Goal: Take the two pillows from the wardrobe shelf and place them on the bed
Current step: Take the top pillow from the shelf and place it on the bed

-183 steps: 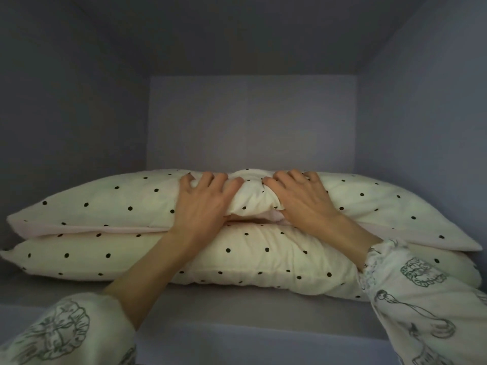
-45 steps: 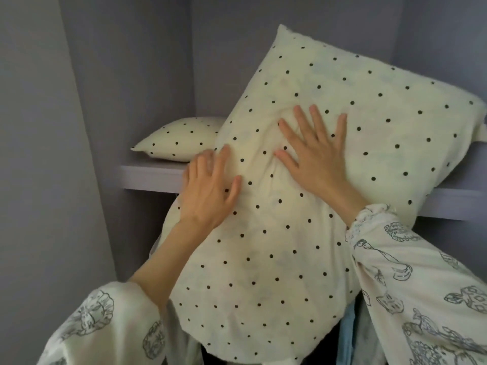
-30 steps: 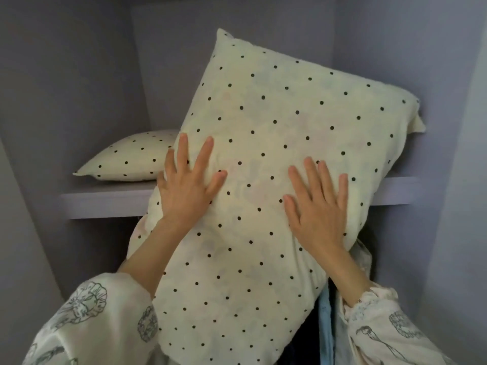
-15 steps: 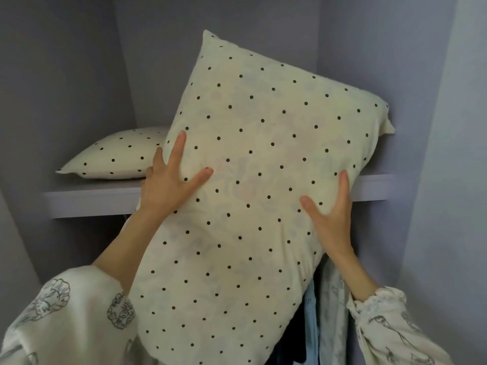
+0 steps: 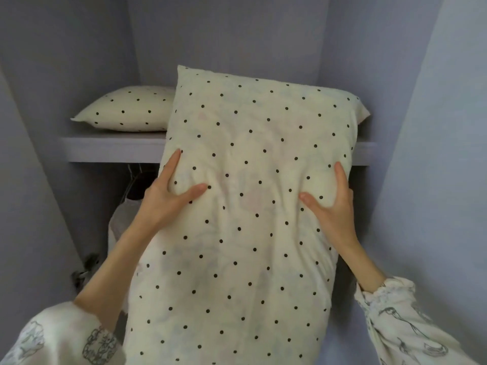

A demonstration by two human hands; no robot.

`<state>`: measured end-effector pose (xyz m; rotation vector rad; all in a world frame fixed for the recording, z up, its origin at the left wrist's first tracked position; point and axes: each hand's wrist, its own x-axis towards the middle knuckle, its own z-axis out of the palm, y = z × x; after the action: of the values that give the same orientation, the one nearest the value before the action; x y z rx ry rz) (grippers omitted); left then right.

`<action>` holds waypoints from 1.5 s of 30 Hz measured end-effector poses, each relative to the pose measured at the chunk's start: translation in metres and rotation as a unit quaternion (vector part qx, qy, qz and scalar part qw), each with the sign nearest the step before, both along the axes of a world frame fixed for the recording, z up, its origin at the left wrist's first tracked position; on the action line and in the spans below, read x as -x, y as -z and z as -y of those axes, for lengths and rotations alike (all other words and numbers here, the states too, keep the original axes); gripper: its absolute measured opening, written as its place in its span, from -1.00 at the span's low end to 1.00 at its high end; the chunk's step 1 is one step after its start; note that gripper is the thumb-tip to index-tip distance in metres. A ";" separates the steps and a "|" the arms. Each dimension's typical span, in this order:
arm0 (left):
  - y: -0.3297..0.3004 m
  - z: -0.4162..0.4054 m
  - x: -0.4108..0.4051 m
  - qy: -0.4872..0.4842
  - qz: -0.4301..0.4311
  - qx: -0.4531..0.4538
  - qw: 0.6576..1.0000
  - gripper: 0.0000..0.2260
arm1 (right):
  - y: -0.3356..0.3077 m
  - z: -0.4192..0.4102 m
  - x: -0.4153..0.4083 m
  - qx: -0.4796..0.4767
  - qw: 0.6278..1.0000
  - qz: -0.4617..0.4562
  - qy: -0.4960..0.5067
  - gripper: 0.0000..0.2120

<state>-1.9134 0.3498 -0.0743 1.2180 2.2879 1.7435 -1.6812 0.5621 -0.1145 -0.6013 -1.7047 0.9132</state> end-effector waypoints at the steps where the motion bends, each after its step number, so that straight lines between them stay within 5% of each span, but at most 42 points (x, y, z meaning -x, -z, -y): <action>1: 0.007 0.004 -0.005 0.005 -0.001 0.001 1.000 -0.23 | 0.005 0.008 -0.008 0.007 1.000 0.009 0.002 -0.15; 12: 0.106 0.067 -0.039 0.089 0.024 0.106 0.990 -0.20 | 0.087 0.127 -0.084 0.078 0.986 0.111 0.097 -0.16; 27: 0.222 0.196 -0.081 0.249 0.059 0.253 0.933 -0.18 | 0.213 0.383 -0.163 0.234 0.924 0.148 0.264 -0.12; 34: 0.264 0.203 -0.171 0.364 0.055 0.309 0.877 -0.16 | 0.254 0.468 -0.246 0.299 0.859 0.148 0.388 -0.17; 45: 0.265 0.155 -0.422 0.559 -0.019 0.319 0.765 -0.16 | 0.248 0.551 -0.448 0.336 0.733 0.101 0.582 -0.17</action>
<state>-1.4910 0.1943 -0.3393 1.7858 1.3000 0.4511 -1.2333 0.0112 -0.3629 -2.0163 -0.7446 0.4610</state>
